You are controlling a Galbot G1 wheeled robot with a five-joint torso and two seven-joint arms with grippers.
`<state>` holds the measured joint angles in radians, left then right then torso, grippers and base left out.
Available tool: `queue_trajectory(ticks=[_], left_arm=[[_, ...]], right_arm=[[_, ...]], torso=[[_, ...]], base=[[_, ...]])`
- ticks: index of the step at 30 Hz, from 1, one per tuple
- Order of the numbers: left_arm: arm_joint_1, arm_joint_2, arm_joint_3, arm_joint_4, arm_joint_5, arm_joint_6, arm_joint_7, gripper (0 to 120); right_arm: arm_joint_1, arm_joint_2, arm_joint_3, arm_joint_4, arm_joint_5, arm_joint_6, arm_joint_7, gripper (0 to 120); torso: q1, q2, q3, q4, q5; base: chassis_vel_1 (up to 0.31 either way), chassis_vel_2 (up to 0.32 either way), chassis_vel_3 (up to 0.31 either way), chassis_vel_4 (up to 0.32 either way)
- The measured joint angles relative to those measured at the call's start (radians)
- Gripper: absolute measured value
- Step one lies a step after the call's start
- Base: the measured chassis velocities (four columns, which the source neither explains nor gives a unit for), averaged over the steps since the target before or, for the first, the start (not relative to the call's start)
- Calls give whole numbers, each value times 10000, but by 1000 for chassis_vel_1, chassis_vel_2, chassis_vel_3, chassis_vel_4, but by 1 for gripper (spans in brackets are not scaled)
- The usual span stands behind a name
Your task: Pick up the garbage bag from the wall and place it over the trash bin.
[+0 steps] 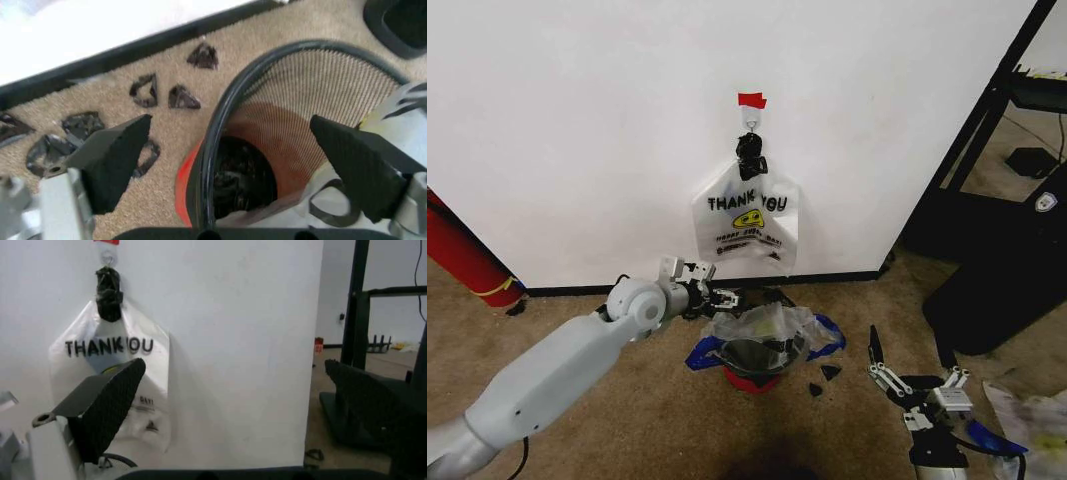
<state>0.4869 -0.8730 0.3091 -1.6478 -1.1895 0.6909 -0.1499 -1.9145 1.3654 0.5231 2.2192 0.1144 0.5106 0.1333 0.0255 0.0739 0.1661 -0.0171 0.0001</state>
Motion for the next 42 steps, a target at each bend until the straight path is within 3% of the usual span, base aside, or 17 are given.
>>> queue_trajectory(ticks=[10, 15, 17, 22, 26, 32, 37, 39, 42], left_arm=[[-146, -547, 230, 768, -186, 16, -110, 54], [-146, -671, 297, 841, -319, -7, -242, 36], [-147, -683, 298, 843, -324, -9, -249, 34], [-155, -717, 303, 879, -364, -37, -330, 11], [-139, -617, 232, 782, -472, -51, -442, 3], [117, -460, -187, 395, -765, -112, -951, 1], [1434, -243, -1691, -897, -1288, -268, -2380, 1], [1668, -236, -1907, -1095, -1367, -298, -2574, 1], [3130, -261, -3049, -2146, -1785, -620, -4101, 1]], right_arm=[[-5, 5, -8, 62, 76, -135, 75, 100], [51, 18, -98, -63, 68, -160, 116, 100], [58, 19, -113, -69, 65, -164, 120, 100], [119, 12, -255, -81, -6, -229, 178, 100], [119, 12, -291, -115, -27, -239, 197, 100], [173, 14, -372, -157, -29, -318, 269, 100], [282, -61, -393, -180, -12, -483, 322, 100], [292, -65, -401, -189, -4, -509, 327, 100], [376, -65, -509, -275, 21, -663, 361, 100]], torso=[[0, 2, 0, -1, 0], [0, 2, 0, 0, 0], [0, 2, 0, 0, 0], [0, 1, -1, -1, -1], [0, 1, 0, -1, -1], [0, 1, 0, -2, -1], [0, 2, -1, 1, 0], [0, 2, -1, 1, -2], [-1, 2, -1, 0, -3]], base=[[0, 0, 0, 0], [0, 0, 0, 0], [0, 0, 0, 0], [0, 0, 0, 0], [0, 0, 0, 0], [0, 0, 0, 0], [0, 0, 0, 0], [0, 0, 0, 0], [0, 0, 0, 0]])
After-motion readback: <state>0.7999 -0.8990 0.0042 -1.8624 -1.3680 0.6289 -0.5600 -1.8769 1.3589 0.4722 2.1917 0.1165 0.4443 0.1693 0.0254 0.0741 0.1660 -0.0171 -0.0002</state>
